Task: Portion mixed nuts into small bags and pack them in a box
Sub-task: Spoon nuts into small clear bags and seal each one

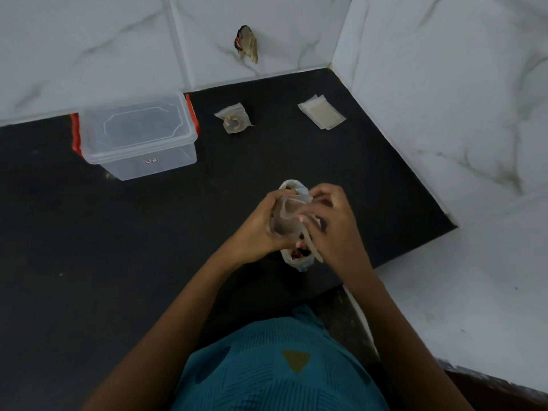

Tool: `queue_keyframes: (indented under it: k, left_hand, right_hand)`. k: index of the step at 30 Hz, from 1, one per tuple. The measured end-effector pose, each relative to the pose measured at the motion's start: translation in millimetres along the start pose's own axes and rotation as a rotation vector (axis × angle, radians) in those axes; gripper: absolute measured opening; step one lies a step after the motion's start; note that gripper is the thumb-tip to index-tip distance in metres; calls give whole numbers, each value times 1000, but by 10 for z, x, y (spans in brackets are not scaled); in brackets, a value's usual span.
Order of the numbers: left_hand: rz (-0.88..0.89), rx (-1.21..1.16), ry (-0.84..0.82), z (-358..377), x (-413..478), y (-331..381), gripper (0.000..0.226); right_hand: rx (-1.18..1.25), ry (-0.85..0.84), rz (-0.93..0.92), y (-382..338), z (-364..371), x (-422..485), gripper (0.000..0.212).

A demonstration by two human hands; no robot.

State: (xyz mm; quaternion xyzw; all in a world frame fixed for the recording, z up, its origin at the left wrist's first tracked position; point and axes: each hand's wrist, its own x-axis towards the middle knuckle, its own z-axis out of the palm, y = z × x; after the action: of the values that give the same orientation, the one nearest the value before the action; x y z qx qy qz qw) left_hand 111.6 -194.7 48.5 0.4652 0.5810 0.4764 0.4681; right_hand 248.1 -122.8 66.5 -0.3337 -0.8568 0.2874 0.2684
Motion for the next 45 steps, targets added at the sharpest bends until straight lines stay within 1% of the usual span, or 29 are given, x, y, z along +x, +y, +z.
queue_keyframes:
  k: [1,2,3,4,5,7,9,12,15,16,18,19,21,22,24,25,28,30,32,34,36,38,40,42,45]
  left_hand:
    - [-24,-44,-3,-53,-15,35,63]
    - [-28,-98,31,-94,-29,71,47]
    - [-8,-130,97,-122,-35,110,31]
    - [26,-119,181,-140,-32,150,22]
    - [56,-93,259,-149,-27,177,19]
    - [79,-62,384,-155,-10,211,19]
    - [95,-43,452,-149,7,238,18]
    - [136,32,495,-90,9,260,17]
    - [185,94,555,-38,-1,296,16]
    - [194,104,585,-28,-6,309,15]
    - [190,111,642,-19,-9,320,16]
    - [183,115,652,-10,-7,323,16]
    - [189,127,659,23,-7,321,15]
    - [196,126,671,37,-7,317,15]
    - [212,123,703,53,-13,317,16]
    - [228,132,711,60,-13,314,17]
    - [269,167,723,77,-16,295,20]
    - [287,169,727,55,-11,278,19]
    - [291,168,686,20,-20,270,18]
    - [253,103,597,1,-34,288,15]
    - [196,-47,513,7,-38,330,14]
    - [142,-151,460,12,-28,365,18]
    - [104,-152,417,5,-3,382,20]
    - [76,-165,393,-2,12,389,16]
    - [45,-236,386,-30,26,392,15]
  right_hand:
    - [53,16,47,22,-41,27,10]
    - [98,24,81,41,-84,51,12]
    - [131,21,100,52,-121,77,14]
    - [159,0,102,50,-151,100,15]
    - [206,-45,100,34,-178,117,15]
    - [339,-143,126,-26,-218,142,11]
    - [442,-169,172,-78,-231,169,14]
    - [448,-57,234,-127,-166,211,14]
    - [380,57,213,-204,-115,226,16]
    - [407,44,210,-208,-124,231,21]
    - [565,-49,265,-267,-162,258,34]
    - [587,-64,282,-282,-175,272,37]
    - [475,-48,277,-257,-202,310,33]
    - [516,-79,300,-240,-220,320,30]
    - [686,-186,357,-247,-233,316,26]
    - [709,-188,379,-245,-233,314,26]
    - [637,-43,395,-232,-192,317,25]
    - [704,-9,403,-238,-157,305,25]
    - [779,-4,430,-226,-152,298,25]
    - [828,1,443,-208,-163,304,25]
    - [841,1,442,-194,-170,311,26]
    - [844,10,440,-188,-171,311,27]
    - [855,35,454,-183,-163,307,28]
    - [846,54,456,-173,-148,301,27]
    - [877,26,455,-167,-145,291,16]
